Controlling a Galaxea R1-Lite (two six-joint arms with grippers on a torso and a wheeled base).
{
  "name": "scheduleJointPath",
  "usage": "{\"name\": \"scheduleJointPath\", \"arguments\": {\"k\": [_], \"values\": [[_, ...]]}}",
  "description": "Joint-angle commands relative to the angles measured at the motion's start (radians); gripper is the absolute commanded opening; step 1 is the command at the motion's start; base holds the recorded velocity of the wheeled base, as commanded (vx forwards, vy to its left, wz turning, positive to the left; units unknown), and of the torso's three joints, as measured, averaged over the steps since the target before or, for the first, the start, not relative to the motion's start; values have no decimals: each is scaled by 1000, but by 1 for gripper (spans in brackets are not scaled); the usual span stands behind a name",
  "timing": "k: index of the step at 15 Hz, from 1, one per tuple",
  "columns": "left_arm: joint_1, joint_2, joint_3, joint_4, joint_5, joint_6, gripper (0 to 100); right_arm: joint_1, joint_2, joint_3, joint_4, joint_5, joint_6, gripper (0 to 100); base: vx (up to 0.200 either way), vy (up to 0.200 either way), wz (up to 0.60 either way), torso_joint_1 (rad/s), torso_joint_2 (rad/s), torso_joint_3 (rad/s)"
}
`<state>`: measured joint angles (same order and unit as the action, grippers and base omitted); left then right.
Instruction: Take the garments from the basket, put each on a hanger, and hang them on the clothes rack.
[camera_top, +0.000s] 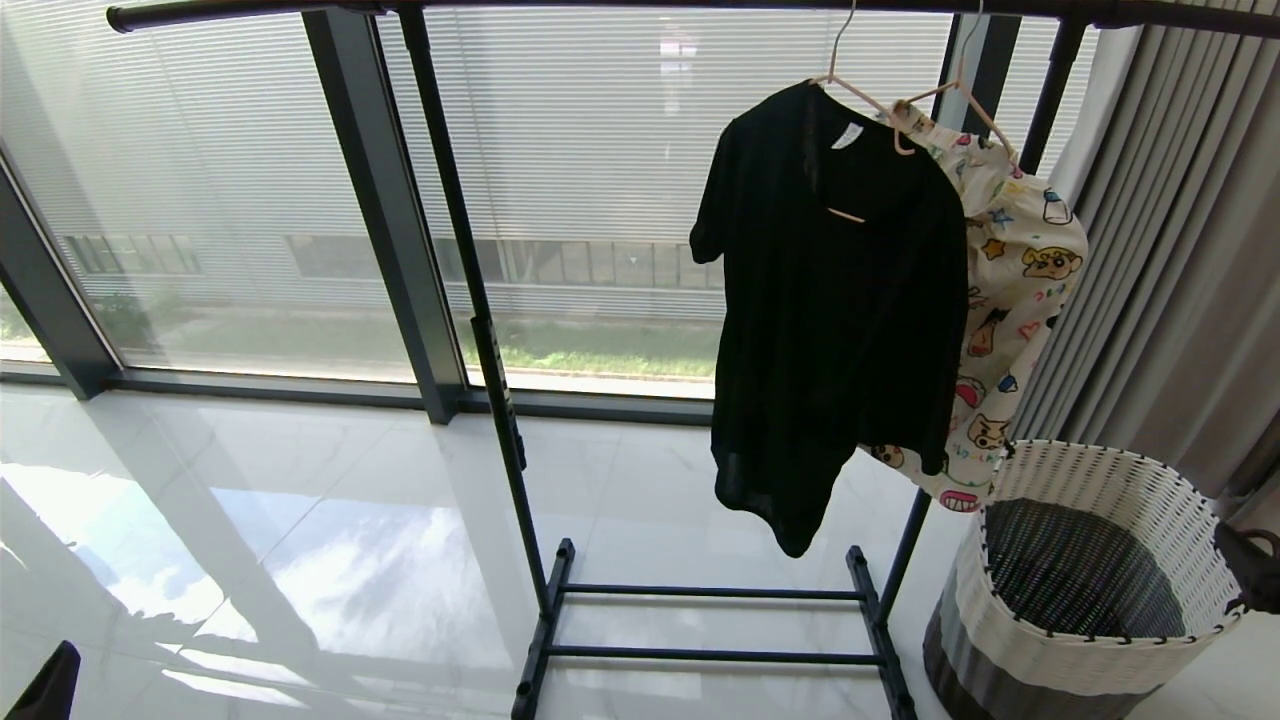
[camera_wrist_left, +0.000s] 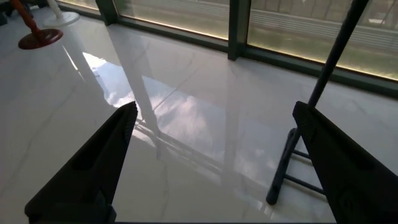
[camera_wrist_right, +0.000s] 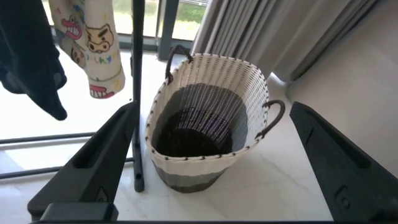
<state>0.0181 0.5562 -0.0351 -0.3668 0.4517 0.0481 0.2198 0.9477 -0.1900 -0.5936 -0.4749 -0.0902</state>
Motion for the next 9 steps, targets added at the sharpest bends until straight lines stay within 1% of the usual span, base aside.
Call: {"name": "scheduleJointPath", "arguments": {"k": [1,2,3,4,5,6,7,8,9], "values": [[6,-223,35,120,16,1,100,-11,-224,190,-34,2,3,100,0,0,0,0,0,0],[6,-354,35,249,13,18,100,-11,-317,190,55,4,4,100,0,0,0,0,0,0],[3,-502,21,358,7,92,100,-11,-428,190,173,2,-11,100,0,0,0,0,0,0],[-9,-545,-3,382,2,134,100,-11,-573,190,307,2,-49,100,0,0,0,0,0,0],[-12,-552,0,382,5,141,100,-11,-779,190,477,1,-85,100,0,0,0,0,0,0],[-12,-553,0,382,7,139,100,-13,-865,182,583,-2,-91,100,0,0,0,0,0,0],[-12,-553,0,381,13,139,100,-20,-846,184,560,-7,-79,100,0,0,0,0,0,0],[-10,-555,0,381,27,148,100,-20,-851,190,551,-7,-86,100,0,0,0,0,0,0],[-12,-555,0,381,22,165,100,-20,-851,190,549,-8,-86,100,0,0,0,0,0,0]]}}
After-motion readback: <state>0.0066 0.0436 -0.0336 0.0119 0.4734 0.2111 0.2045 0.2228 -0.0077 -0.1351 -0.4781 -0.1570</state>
